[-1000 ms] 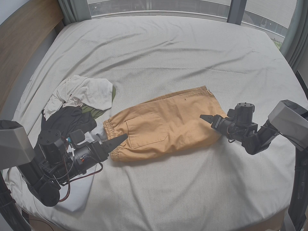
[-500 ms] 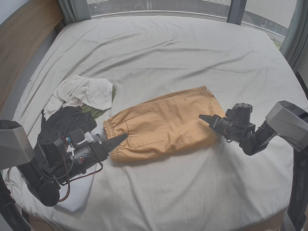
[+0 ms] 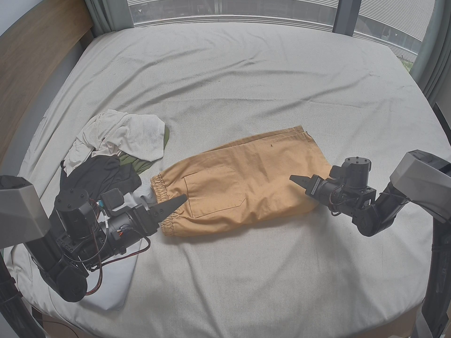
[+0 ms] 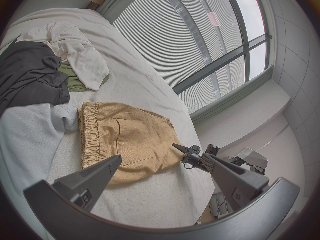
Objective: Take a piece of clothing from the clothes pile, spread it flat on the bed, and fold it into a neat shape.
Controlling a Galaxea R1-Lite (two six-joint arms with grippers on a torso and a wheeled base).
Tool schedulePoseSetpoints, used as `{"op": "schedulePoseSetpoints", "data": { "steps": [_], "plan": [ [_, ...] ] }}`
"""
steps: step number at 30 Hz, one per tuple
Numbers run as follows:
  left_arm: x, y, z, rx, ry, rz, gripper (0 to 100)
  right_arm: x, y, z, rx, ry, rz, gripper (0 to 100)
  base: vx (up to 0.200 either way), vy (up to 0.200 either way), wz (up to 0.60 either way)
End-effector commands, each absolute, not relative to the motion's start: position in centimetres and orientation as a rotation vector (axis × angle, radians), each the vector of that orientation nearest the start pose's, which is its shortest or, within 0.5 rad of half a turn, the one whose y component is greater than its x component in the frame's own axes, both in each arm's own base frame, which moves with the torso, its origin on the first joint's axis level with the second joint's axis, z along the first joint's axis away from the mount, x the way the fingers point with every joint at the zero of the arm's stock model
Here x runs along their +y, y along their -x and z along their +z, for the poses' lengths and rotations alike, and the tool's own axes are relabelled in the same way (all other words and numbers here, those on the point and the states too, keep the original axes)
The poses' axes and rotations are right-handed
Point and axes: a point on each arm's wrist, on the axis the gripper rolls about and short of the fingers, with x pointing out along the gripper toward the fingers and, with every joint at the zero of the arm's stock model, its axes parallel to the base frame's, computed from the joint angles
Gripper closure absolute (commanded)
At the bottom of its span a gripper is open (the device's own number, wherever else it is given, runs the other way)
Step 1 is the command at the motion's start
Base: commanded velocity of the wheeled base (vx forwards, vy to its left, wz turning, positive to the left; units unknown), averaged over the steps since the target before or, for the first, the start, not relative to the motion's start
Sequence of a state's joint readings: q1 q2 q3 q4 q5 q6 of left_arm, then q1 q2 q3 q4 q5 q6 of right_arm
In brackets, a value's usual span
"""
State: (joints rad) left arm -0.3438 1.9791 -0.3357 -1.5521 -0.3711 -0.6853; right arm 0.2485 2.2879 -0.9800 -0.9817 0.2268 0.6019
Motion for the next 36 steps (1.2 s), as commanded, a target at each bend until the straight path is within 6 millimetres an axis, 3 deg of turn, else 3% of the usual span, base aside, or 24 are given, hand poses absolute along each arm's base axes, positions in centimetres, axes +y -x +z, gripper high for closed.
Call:
{"op": "schedulePoseSetpoints", "data": {
  "steps": [1, 13, 22, 36],
  "plan": [
    [-10.3, -26.3, 8.7, 0.333, 0.657, -0.654, 0, 10.4, -39.5, 5.9, 0.418, -0.580, 0.364, 100, 0.000, 0.000, 0.00],
    [-10.3, -26.3, 8.7, 0.332, 0.657, -0.655, 0, 10.2, -39.3, 5.3, 0.438, -0.577, 0.352, 100, 0.000, 0.000, 0.00],
    [-10.3, -26.3, 8.6, 0.336, 0.658, -0.655, 0, 9.5, -35.6, 7.1, 0.453, -0.510, 0.361, 100, 0.000, 0.000, 0.00],
    [-10.3, -26.4, 8.3, 0.349, 0.660, -0.650, 0, 8.1, -29.3, 4.8, 0.582, -0.381, 0.358, 100, 0.000, 0.000, 0.00]
  ]
}}
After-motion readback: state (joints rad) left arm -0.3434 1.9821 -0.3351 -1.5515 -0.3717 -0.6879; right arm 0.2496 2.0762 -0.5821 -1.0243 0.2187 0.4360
